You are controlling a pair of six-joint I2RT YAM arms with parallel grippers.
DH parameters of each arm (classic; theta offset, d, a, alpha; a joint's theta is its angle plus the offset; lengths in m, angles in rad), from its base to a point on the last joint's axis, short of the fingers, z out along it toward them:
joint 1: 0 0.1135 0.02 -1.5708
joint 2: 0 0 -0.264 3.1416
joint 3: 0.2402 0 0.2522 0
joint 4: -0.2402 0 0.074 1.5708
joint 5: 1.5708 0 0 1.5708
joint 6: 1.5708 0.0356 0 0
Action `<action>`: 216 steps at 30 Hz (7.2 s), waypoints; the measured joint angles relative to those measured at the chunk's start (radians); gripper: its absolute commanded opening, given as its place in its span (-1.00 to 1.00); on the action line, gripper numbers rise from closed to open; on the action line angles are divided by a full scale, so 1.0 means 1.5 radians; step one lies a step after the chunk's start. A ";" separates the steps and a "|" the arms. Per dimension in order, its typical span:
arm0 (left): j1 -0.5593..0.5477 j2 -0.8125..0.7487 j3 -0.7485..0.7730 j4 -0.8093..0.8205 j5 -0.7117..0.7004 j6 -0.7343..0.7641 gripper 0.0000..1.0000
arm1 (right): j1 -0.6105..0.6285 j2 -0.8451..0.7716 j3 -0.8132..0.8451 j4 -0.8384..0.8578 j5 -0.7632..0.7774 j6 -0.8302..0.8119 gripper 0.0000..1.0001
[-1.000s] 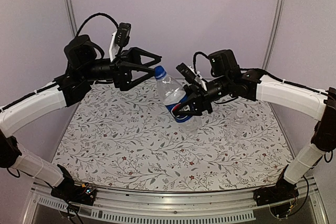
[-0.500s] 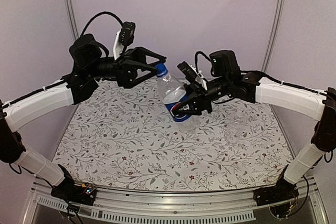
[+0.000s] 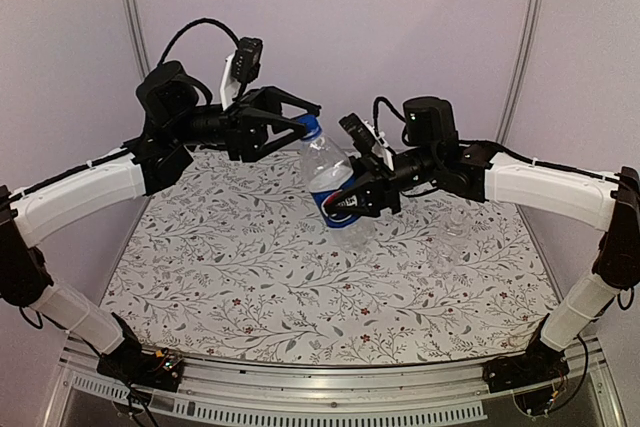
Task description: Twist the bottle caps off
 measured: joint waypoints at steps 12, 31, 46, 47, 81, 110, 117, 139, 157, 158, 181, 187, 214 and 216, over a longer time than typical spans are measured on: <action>-0.002 0.005 0.004 -0.002 0.004 0.002 0.01 | 0.000 0.000 -0.001 0.022 0.000 0.015 -0.23; -0.002 0.008 0.005 -0.007 0.005 0.010 -0.39 | 0.000 0.014 -0.004 0.021 0.003 0.014 -0.23; -0.044 -0.033 0.014 -0.174 -0.278 0.058 -1.00 | -0.009 0.009 -0.004 0.006 0.149 0.008 -0.24; -0.057 -0.039 0.015 -0.193 -0.329 0.060 -1.00 | -0.009 0.007 -0.004 0.003 0.169 0.007 -0.24; -0.165 -0.045 0.062 -0.317 -0.732 0.081 0.05 | -0.008 0.000 0.000 -0.037 0.285 -0.010 -0.25; -0.021 -0.068 0.035 -0.213 -0.133 0.105 0.67 | -0.008 0.002 0.002 -0.090 0.039 -0.045 -0.23; -0.021 -0.013 0.043 -0.182 -0.042 0.109 0.41 | -0.001 0.012 0.006 -0.099 0.012 -0.046 -0.22; -0.010 0.026 0.046 -0.111 0.024 0.069 -0.26 | 0.004 0.021 0.015 -0.109 0.004 -0.057 -0.23; -0.008 0.026 0.036 -0.110 0.023 0.070 -0.33 | 0.004 0.021 0.015 -0.112 0.004 -0.057 -0.23; -0.008 0.026 0.036 -0.110 0.023 0.070 -0.37 | 0.004 0.021 0.015 -0.113 0.004 -0.058 -0.23; -0.021 -0.047 -0.008 -0.204 -0.285 0.036 -0.75 | 0.004 0.021 0.040 -0.114 0.233 -0.051 -0.27; -0.046 -0.052 0.003 -0.258 -0.441 -0.007 -0.75 | 0.003 0.021 0.041 -0.116 0.284 -0.042 -0.31; -0.078 -0.007 0.084 -0.333 -0.629 -0.063 -0.24 | -0.001 0.021 0.044 -0.105 0.331 -0.024 -0.31; -0.076 -0.012 0.079 -0.318 -0.630 -0.054 -0.14 | -0.001 0.021 0.040 -0.105 0.305 -0.026 -0.31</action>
